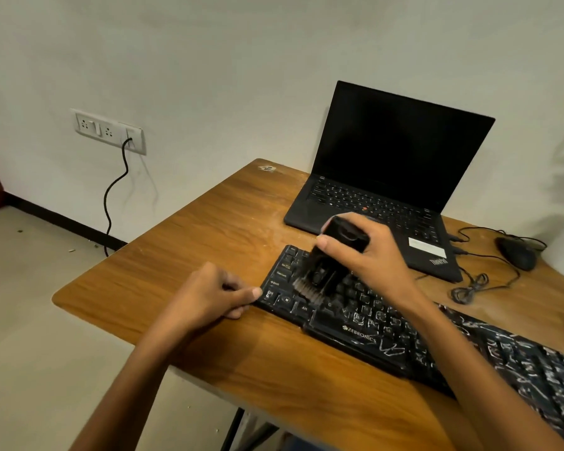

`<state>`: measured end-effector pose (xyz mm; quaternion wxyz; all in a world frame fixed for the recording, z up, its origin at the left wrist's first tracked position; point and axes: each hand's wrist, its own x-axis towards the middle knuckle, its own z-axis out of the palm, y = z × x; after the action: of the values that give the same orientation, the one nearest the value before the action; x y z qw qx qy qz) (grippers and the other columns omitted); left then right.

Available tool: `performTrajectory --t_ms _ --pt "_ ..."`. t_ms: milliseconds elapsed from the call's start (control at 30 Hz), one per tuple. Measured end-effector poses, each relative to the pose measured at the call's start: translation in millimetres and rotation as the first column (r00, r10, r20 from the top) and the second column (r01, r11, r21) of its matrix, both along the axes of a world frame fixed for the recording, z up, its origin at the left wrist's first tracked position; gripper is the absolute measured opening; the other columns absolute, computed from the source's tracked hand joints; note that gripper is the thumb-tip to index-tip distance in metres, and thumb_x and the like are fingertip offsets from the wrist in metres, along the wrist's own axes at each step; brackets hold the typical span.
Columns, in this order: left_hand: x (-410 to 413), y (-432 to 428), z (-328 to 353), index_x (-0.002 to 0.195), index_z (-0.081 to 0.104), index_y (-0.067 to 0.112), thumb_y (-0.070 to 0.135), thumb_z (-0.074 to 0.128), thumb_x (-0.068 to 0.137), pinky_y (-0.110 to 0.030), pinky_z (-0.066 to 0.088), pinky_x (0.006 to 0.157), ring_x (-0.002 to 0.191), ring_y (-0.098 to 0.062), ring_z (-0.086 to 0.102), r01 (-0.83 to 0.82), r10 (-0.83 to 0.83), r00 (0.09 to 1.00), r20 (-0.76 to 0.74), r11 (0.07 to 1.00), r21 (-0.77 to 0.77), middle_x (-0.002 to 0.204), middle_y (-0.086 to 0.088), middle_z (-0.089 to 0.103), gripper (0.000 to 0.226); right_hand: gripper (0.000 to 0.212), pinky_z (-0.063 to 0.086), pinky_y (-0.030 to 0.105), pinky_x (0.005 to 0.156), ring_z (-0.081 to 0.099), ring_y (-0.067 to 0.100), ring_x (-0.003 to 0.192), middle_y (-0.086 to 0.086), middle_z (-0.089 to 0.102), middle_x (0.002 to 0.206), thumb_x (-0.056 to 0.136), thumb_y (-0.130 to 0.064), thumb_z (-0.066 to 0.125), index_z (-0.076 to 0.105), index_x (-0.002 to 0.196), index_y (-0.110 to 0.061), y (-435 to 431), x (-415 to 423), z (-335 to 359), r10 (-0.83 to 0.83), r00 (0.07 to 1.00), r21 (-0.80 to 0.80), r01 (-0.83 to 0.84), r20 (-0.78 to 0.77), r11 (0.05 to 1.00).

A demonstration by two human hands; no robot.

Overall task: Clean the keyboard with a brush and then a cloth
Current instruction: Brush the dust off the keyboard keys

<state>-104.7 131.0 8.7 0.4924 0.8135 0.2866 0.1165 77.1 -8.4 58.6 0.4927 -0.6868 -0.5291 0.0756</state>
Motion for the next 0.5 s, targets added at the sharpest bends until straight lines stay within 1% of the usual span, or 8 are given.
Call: performTrajectory --t_ms 67,133,233,333,400,467,500 --pt "-8.8 -2.8 -2.9 0.074 0.071 0.016 0.028 0.069 0.079 -0.023 0.048 0.064 0.050 -0.001 0.056 -0.017 0.018 1.000 0.012 0.999 -0.037 0.053 0.003 0.064 0.013 0.022 0.050 0.022 0.065 0.062 0.009 0.072 0.001 0.063 0.076 0.078 -0.025 0.072 0.063 0.088 -0.008 14.0 -18.2 -4.5 0.075 0.996 0.019 -0.075 -0.041 0.997" --pt "-9.9 -3.7 -4.0 0.079 0.073 0.015 0.026 0.070 0.078 -0.026 0.050 0.069 0.053 -0.004 0.058 -0.039 0.040 0.999 0.013 0.998 -0.040 0.057 0.000 0.066 0.012 0.019 0.050 0.021 0.063 0.062 0.008 0.068 0.002 0.063 0.073 0.080 -0.020 0.071 0.062 0.087 -0.005 25.6 -27.3 -6.7 0.115 0.989 0.005 -0.115 -0.092 0.993" --pt "-7.1 -2.6 -3.6 0.075 0.072 0.011 0.023 0.070 0.079 -0.020 0.048 0.062 0.052 -0.005 0.057 -0.054 0.056 0.998 0.024 0.996 -0.075 0.057 0.000 0.066 0.012 0.020 0.048 0.018 0.061 0.062 0.006 0.066 0.002 0.064 0.073 0.081 -0.024 0.070 0.062 0.086 -0.007 35.4 -24.9 -5.3 0.095 0.993 -0.071 -0.100 -0.069 0.992" --pt "-3.8 1.1 -3.7 0.072 0.072 0.009 0.018 0.071 0.078 -0.015 0.047 0.056 0.054 -0.008 0.059 -0.042 0.046 0.999 0.025 0.989 -0.139 0.059 -0.002 0.066 0.010 0.019 0.050 0.022 0.064 0.064 0.010 0.070 0.002 0.065 0.076 0.081 -0.026 0.070 0.063 0.086 -0.009 36.5 -21.3 -4.2 0.041 0.998 -0.030 -0.042 -0.055 0.999" --pt "-2.3 4.9 -2.8 0.075 0.072 0.007 0.017 0.071 0.078 -0.015 0.048 0.055 0.056 -0.008 0.059 -0.039 0.046 0.999 0.028 0.976 -0.215 0.062 -0.005 0.067 0.011 0.016 0.050 0.019 0.063 0.064 0.008 0.069 -0.002 0.064 0.073 0.081 -0.024 0.070 0.062 0.085 -0.010 37.2 -25.1 -3.2 0.094 0.992 -0.054 -0.098 -0.081 0.994" --pt "1.0 8.6 -1.3 0.081 0.071 0.002 0.016 0.070 0.078 -0.013 0.049 0.053 0.056 -0.009 0.060 -0.044 0.052 0.998 0.022 0.959 -0.281 0.066 -0.008 0.067 0.015 0.016 0.050 0.018 0.060 0.064 0.005 0.065 -0.005 0.063 0.070 0.081 -0.026 0.069 0.062 0.083 -0.012 37.9 -26.1 -2.1 0.124 0.990 -0.131 -0.131 -0.062 0.983" --pt "2.9 10.2 -0.6 0.083 0.071 0.000 0.016 0.069 0.079 -0.012 0.049 0.053 0.056 -0.009 0.059 -0.046 0.053 0.998 0.015 0.953 -0.299 0.068 -0.009 0.067 0.017 0.017 0.050 0.019 0.060 0.064 0.005 0.065 -0.006 0.063 0.070 0.081 -0.029 0.069 0.062 0.083 -0.013 38.2 -24.2 -0.7 0.121 0.992 -0.170 -0.127 -0.048 0.977"
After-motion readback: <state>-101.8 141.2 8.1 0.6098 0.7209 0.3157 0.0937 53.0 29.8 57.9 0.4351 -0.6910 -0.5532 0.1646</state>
